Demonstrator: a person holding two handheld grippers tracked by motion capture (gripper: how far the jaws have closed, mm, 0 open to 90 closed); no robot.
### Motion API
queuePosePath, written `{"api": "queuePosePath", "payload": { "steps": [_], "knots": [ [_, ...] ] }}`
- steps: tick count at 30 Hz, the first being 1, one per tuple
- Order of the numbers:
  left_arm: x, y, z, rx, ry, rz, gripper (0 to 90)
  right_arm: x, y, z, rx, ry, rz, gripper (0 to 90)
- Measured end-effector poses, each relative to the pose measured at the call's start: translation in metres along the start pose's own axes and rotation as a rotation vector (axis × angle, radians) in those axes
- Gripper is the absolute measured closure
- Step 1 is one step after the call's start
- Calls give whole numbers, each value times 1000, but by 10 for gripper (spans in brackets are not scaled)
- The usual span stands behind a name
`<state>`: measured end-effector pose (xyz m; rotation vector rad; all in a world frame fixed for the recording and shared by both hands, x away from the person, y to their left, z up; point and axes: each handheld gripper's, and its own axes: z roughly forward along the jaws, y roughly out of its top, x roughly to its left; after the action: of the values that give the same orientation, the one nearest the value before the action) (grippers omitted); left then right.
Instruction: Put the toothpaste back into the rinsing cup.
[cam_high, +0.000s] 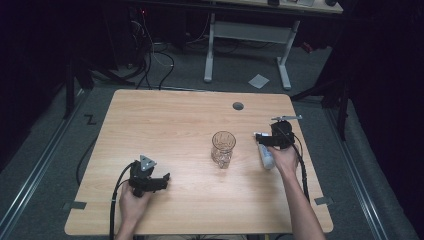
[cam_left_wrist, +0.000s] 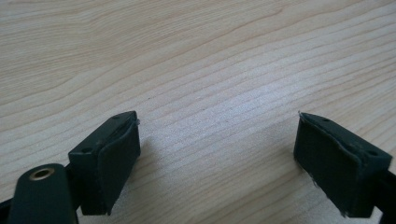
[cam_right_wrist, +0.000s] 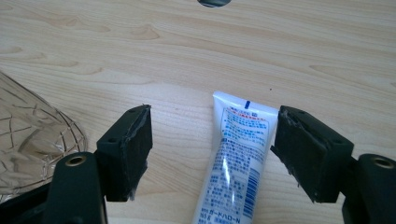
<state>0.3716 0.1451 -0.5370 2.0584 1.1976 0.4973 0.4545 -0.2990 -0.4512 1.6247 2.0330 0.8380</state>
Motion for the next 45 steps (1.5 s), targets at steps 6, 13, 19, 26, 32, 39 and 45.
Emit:
{"api": "queuePosePath", "payload": {
  "steps": [6, 13, 19, 26, 32, 39, 45],
  "knots": [
    [0, 0, 0, 0, 0, 0, 148, -1, 3, 14, 43, -8, 8, 282],
    [0, 0, 0, 0, 0, 0, 148, -1, 0, 28, 89, -31, 12, 286],
    [0, 0, 0, 0, 0, 0, 148, -1, -2, 36, 128, -51, 7, 287],
    [0, 0, 0, 0, 0, 0, 148, -4, -5, 47, 197, -90, 13, 309],
    [0, 0, 0, 0, 0, 0, 148, -4, -8, 54, 229, -98, 15, 320],
    [0, 0, 0, 0, 0, 0, 148, -8, -9, 58, 254, -99, 37, 337],
    [0, 0, 0, 0, 0, 0, 148, -7, -12, 58, 242, -102, 32, 397]
  ]
}}
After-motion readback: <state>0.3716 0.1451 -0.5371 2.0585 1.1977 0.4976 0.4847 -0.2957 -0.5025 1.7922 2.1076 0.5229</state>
